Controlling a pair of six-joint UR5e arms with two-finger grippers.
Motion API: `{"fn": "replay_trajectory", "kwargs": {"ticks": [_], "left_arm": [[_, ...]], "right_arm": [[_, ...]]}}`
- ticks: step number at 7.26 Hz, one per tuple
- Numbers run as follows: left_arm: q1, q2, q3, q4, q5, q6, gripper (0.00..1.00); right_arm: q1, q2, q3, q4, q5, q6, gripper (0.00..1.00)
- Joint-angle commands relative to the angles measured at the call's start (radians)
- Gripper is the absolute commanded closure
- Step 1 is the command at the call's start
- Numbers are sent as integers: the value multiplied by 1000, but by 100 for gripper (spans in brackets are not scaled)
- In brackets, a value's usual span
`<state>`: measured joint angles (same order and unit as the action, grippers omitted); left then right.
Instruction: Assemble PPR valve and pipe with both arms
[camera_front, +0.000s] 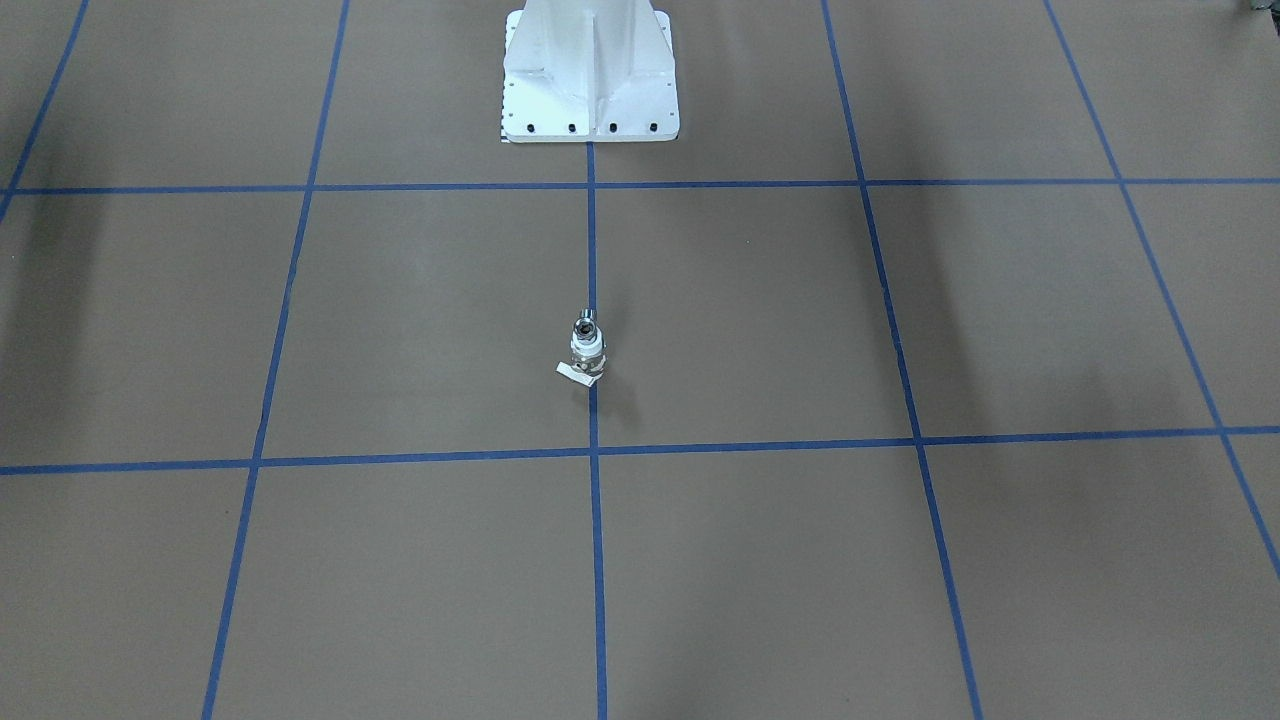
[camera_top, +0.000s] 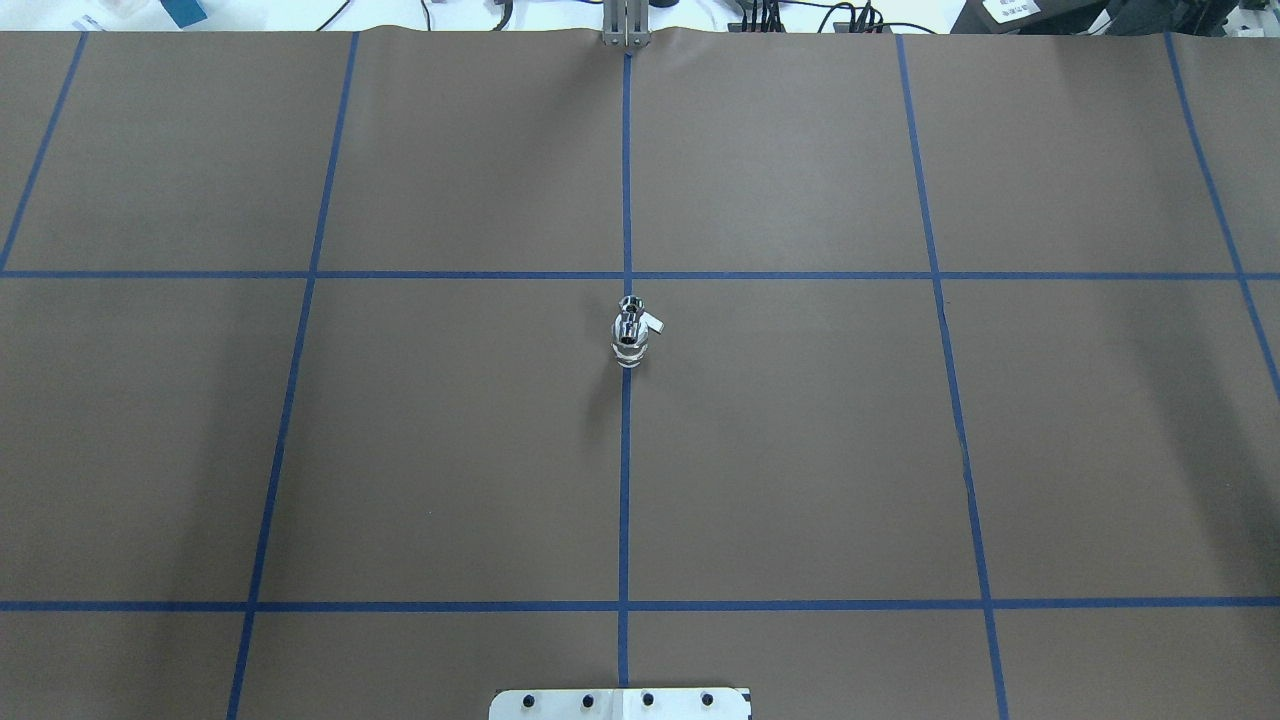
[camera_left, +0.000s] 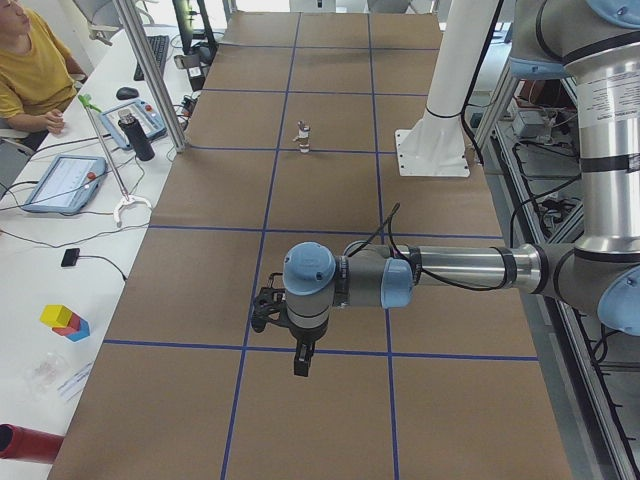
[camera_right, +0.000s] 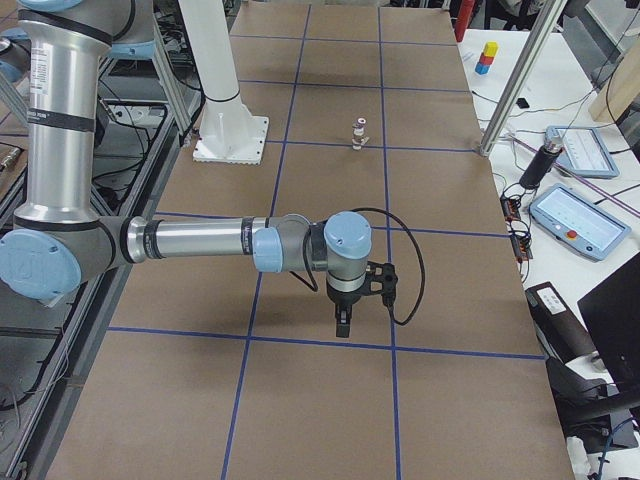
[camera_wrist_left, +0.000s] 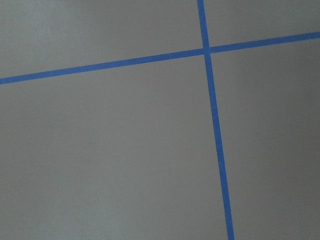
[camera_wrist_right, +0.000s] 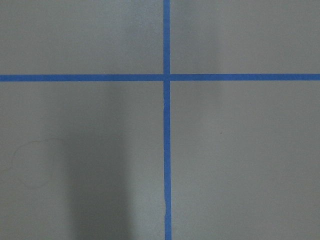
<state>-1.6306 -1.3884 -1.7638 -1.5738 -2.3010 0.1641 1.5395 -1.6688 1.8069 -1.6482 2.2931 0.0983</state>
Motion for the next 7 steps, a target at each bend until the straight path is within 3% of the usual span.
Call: {"fn": "replay_trajectory", "kwargs": {"ticks": [1, 7], "left_arm": [[0, -1, 0, 0, 0, 0, 0], [2, -3, -2, -23, 0, 0, 0]], "right_arm": [[1, -3, 3, 25, -3, -2, 0], [1, -5, -24, 34, 5, 3, 0]]}}
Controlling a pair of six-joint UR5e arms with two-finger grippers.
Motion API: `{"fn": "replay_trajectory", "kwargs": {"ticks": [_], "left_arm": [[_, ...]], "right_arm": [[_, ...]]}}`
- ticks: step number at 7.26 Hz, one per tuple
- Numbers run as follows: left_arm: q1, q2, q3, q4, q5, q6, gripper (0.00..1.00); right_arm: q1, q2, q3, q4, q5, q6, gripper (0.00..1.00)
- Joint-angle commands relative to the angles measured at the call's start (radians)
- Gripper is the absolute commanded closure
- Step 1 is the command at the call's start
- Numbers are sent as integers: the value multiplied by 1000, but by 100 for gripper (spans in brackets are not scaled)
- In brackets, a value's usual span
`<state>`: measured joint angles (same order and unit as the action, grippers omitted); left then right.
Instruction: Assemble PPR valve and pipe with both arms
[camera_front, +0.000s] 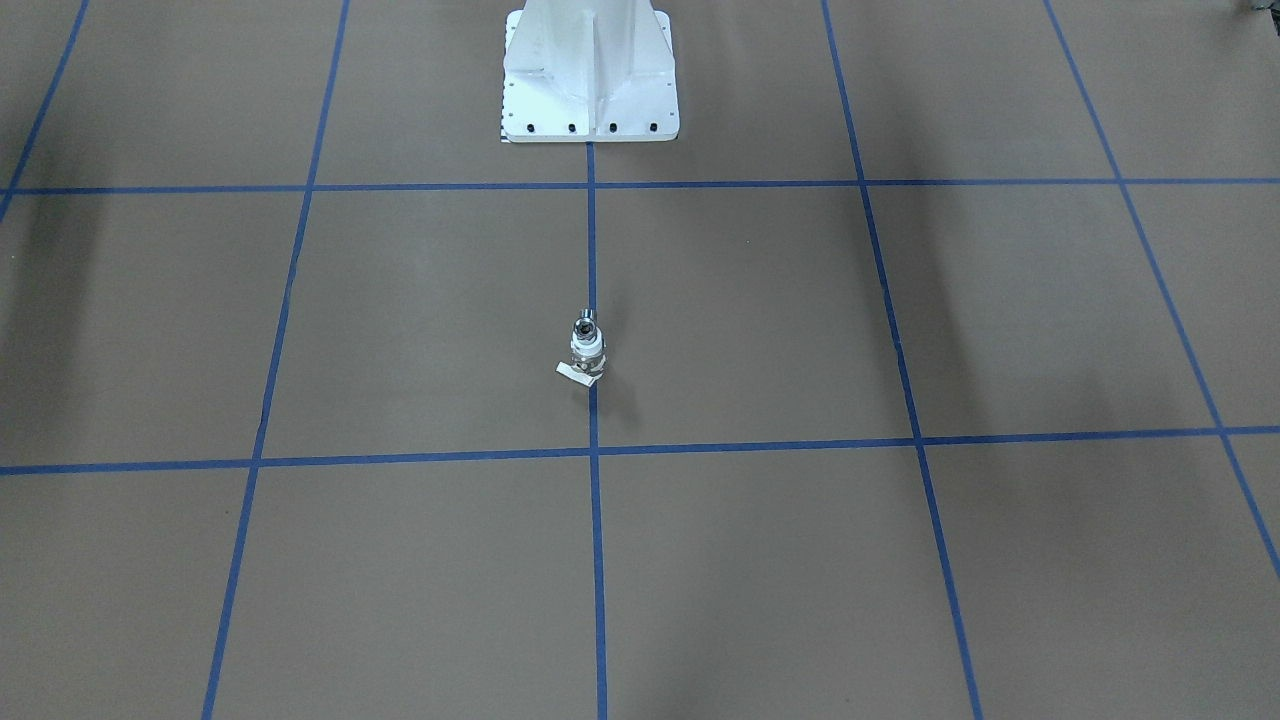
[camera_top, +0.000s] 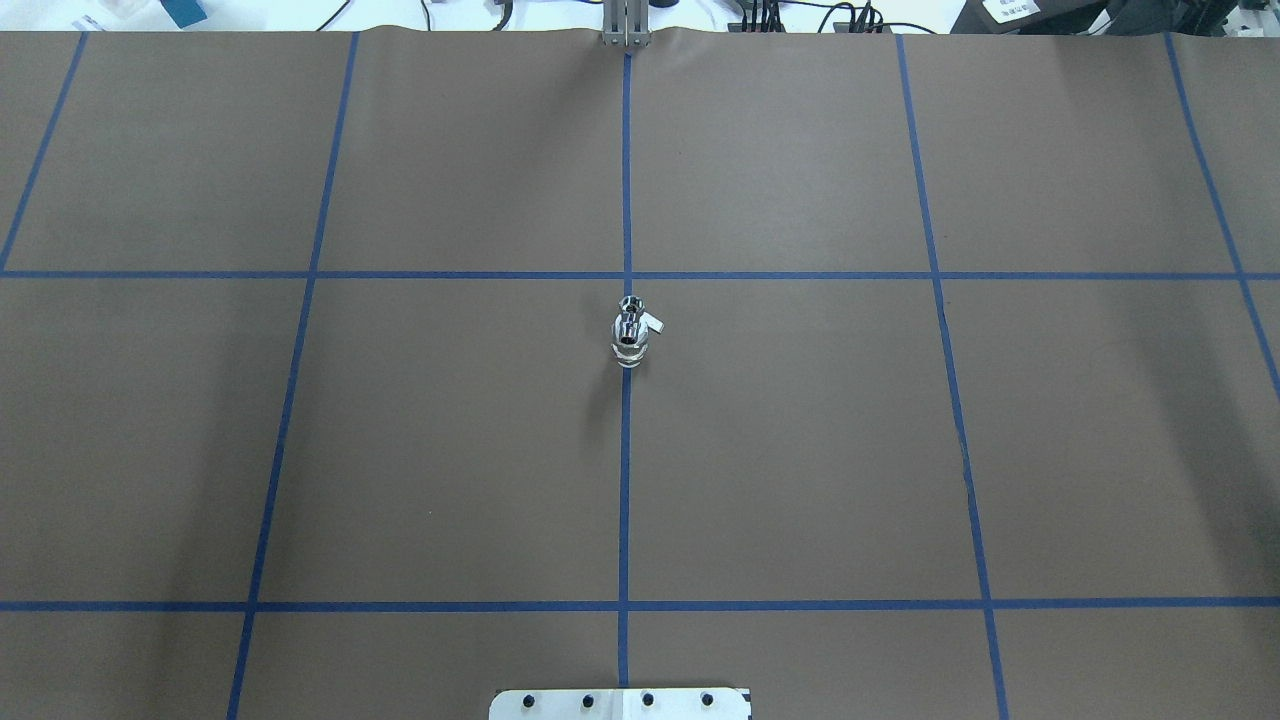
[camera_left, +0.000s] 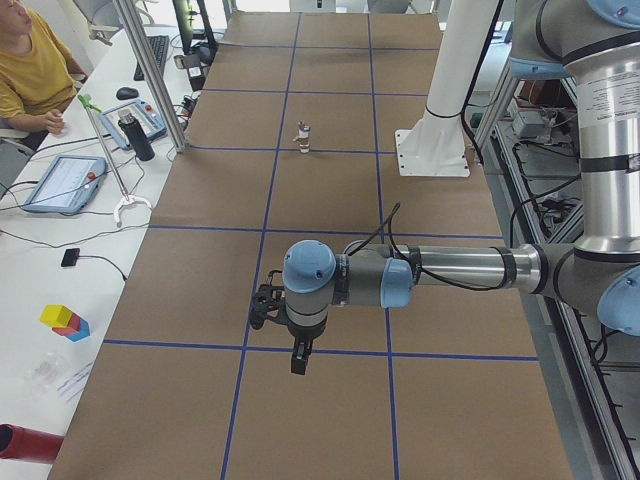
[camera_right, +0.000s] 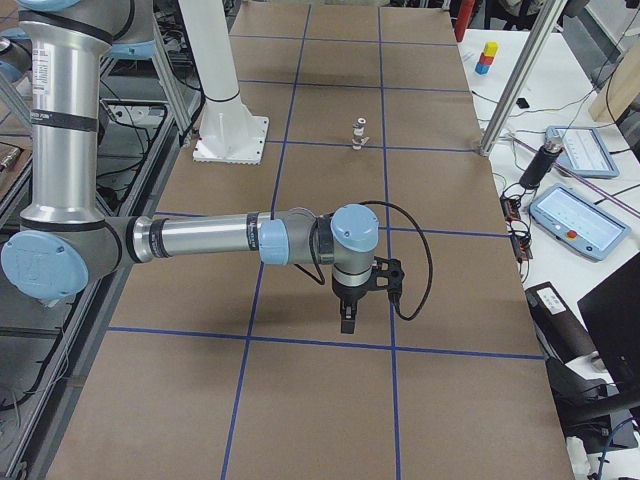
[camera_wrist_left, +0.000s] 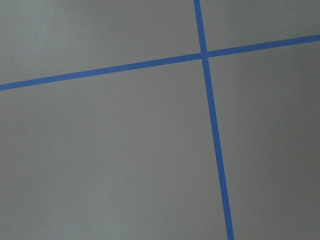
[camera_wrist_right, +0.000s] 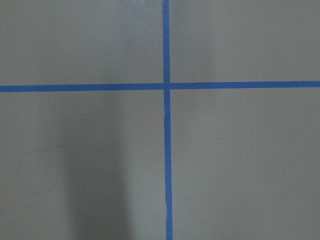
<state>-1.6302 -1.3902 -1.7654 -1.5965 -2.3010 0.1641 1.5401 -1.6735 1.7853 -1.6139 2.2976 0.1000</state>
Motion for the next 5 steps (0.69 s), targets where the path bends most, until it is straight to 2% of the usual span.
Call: {"fn": "replay_trajectory", "kwargs": {"ticks": [1, 5], "left_arm": [[0, -1, 0, -2, 0, 0, 0], [1, 0, 0, -22, 0, 0, 0]], "right_arm": [[-2, 0, -3, 0, 0, 1, 0], [-2, -6, -3, 0, 3, 1, 0]]}}
